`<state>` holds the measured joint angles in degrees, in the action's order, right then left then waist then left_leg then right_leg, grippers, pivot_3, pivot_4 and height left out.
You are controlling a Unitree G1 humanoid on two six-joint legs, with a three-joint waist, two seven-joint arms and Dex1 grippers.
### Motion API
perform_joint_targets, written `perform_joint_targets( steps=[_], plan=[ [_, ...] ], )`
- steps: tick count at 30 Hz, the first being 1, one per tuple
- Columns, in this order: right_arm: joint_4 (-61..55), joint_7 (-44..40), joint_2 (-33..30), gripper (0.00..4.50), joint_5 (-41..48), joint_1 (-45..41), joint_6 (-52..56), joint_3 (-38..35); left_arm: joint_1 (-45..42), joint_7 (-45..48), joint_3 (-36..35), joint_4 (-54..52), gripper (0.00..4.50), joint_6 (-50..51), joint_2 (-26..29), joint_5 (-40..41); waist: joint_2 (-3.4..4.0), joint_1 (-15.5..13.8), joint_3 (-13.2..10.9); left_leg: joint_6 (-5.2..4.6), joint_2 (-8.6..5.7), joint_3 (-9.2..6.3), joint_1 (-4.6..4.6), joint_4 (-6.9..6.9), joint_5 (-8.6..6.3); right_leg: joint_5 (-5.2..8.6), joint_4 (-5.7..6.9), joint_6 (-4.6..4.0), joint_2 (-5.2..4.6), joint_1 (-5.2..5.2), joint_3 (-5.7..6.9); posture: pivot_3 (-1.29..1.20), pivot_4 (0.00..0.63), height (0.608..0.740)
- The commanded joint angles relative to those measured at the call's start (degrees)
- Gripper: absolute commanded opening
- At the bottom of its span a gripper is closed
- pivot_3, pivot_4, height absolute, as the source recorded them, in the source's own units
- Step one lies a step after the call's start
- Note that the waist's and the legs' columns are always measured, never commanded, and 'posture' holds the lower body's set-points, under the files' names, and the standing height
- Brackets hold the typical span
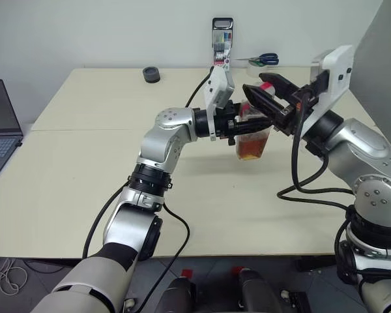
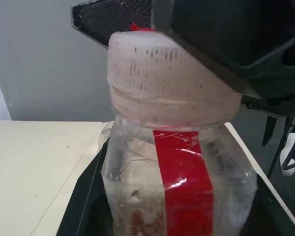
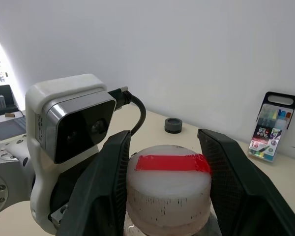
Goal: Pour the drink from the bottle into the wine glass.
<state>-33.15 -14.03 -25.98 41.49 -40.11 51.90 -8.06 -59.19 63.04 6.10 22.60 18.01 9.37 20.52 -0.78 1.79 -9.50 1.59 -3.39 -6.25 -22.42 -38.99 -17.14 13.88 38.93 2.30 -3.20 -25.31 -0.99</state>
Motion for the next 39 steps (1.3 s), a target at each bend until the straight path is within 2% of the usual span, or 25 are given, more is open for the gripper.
perform_joint_targets(
  steps=[1, 4, 6, 8, 11, 12, 13, 14, 16, 18, 19, 23, 28, 33, 39],
  plan=[
    [1.43, -6.11, -2.19, 1.86, 2.52, -1.22, -1.33, -0.54, -1.50, 0.08, -0.93, -2.96, 1.79, -0.58, 0.28, 1.04, 0.00, 0.00, 0.00, 0.00, 0.00, 0.01, 0.00, 0.00, 0.00, 0.00, 0.00, 0.00, 0.00, 0.00, 0.00, 0.00, 0.150, 0.740],
    [6.89, -21.80, -8.31, 1.86, 8.35, -2.96, -0.49, -0.71, -1.91, 0.91, -0.91, -2.27, 1.79, -0.81, 0.08, 1.21, 0.00, 0.02, 0.00, -0.01, -0.02, 0.02, 0.00, 0.00, 0.00, 0.00, -0.02, 0.00, 0.01, 0.01, 0.00, 0.00, 0.150, 0.740],
    [12.88, -31.40, -12.52, 1.86, 7.26, -4.90, -1.94, 1.71, -2.53, 1.53, -0.89, -1.80, 1.79, -0.82, -0.31, 1.44, -0.01, 0.01, 0.00, -0.03, 0.00, 0.02, 0.01, 0.00, -0.01, 0.00, -0.07, 0.00, 0.02, 0.07, 0.06, 0.00, 0.150, 0.740],
    [18.17, -36.18, -13.82, 1.86, 4.86, -7.95, -4.25, 3.91, -2.98, 1.82, -0.90, -1.87, 1.79, -0.69, -0.70, 1.57, -0.01, 0.02, -0.01, -0.04, -0.01, 0.06, 0.03, 0.01, -0.01, 0.00, -0.08, 0.00, 0.02, 0.10, 0.04, 0.00, 0.150, 0.740],
    [22.70, -37.54, -13.31, 1.86, 3.88, -12.68, -4.84, 4.42, -3.39, 1.67, -1.15, -2.01, 1.79, -0.19, -1.04, 1.79, -0.01, 0.51, -0.01, -0.05, 0.05, 0.11, 0.08, 0.04, -0.02, 0.00, -0.02, 0.00, 0.04, 0.06, -0.01, 0.00, 0.150, 0.740],
    [23.64, -36.59, -13.01, 1.86, 4.13, -13.34, -4.37, 3.30, -3.38, 1.64, -1.23, -1.94, 1.79, -0.15, -1.05, 1.72, -0.01, 0.55, -0.01, -0.04, 0.08, 0.09, 0.08, 0.05, -0.01, 0.00, -0.01, 0.00, 0.05, 0.05, 0.00, 0.00, 0.150, 0.740],
    [23.72, -35.90, -13.24, 2.62, 4.48, -13.15, -3.87, 2.06, -3.22, 1.64, -1.26, -2.01, 1.79, -0.12, -1.00, 1.64, -0.01, 0.51, -0.01, -0.04, 0.10, 0.07, 0.08, 0.05, -0.01, 0.00, -0.01, 0.00, 0.05, 0.05, 0.01, 0.00, 0.150, 0.740],
    [23.18, -35.59, -13.65, 2.86, 4.78, -12.54, -3.44, 1.07, -2.97, 1.64, -1.28, -2.27, 1.79, -0.02, -0.91, 1.61, -0.01, 0.39, -0.01, -0.03, 0.08, 0.05, 0.07, 0.05, -0.01, 0.00, -0.02, 0.00, 0.04, 0.05, 0.01, 0.00, 0.150, 0.740],
    [20.94, -34.34, -14.64, 3.64, 5.13, -10.58, -2.64, -0.68, -2.66, 1.60, -1.25, -2.49, 1.79, 0.06, -0.77, 1.57, -0.01, -0.02, -0.01, -0.02, 0.05, 0.05, 0.05, 0.03, 0.00, 0.00, -0.05, 0.00, 0.01, 0.06, 0.01, 0.00, 0.150, 0.740],
    [16.34, -29.18, -14.36, 4.29, 7.27, -8.00, -0.13, -3.91, -2.41, 1.30, -1.33, -2.70, 1.79, 0.11, -0.65, 1.55, -0.02, -0.22, -0.01, -0.02, 0.01, 0.03, 0.01, 0.01, 0.00, 0.00, -0.09, 0.00, -0.03, 0.06, 0.02, 0.00, 0.150, 0.740],
    [13.72, -26.80, -14.12, 4.45, 8.59, -6.73, 1.06, -5.21, -2.26, 1.14, -1.39, -2.90, 1.79, 0.19, -0.60, 1.60, -0.02, -0.35, -0.01, -0.02, 0.00, 0.00, -0.03, 0.00, 0.00, 0.00, -0.08, 0.00, -0.04, 0.04, 0.03, 0.00, 0.150, 0.740],
    [3.18, -15.13, -10.84, 4.45, 8.11, -2.11, 1.74, -6.39, -1.96, 0.72, -1.43, -3.11, 1.79, 0.10, -0.58, 1.55, -0.02, -0.37, -0.01, -0.01, -0.01, -0.03, -0.08, -0.01, 0.00, 0.00, -0.09, 0.00, -0.07, 0.01, 0.03, 0.00, 0.150, 0.740],
    [-1.17, -5.40, -5.86, 4.45, 5.00, -2.82, 1.00, -3.19, -1.73, 0.68, -1.40, -3.44, 1.79, 0.17, -0.56, 1.54, -0.01, 0.04, -0.01, -0.01, 0.04, -0.01, 0.01, 0.01, 0.01, 0.00, 0.00, 0.00, -0.02, 0.01, -0.01, 0.00, 0.150, 0.740],
    [0.79, -3.63, -5.60, 4.45, 0.87, -3.81, -0.73, -0.66, -1.82, 0.79, -1.19, -3.45, 1.79, -0.13, -0.80, 1.44, -0.01, -0.08, -0.01, -0.01, 0.00, 0.00, 0.00, 0.00, 0.01, 0.00, -0.03, 0.00, -0.02, 0.01, 0.00, 0.00, 0.150, 0.740],
    [3.29, -3.05, -6.26, 4.45, -0.98, -4.02, -0.54, -1.76, -1.55, 0.55, -1.11, -3.65, 1.79, -0.34, -0.96, 1.34, -0.01, -0.08, -0.01, -0.01, -0.01, 0.01, 0.00, 0.00, 0.00, 0.00, -0.03, 0.00, -0.02, 0.02, 0.01, 0.00, 0.150, 0.740]
  ],
)
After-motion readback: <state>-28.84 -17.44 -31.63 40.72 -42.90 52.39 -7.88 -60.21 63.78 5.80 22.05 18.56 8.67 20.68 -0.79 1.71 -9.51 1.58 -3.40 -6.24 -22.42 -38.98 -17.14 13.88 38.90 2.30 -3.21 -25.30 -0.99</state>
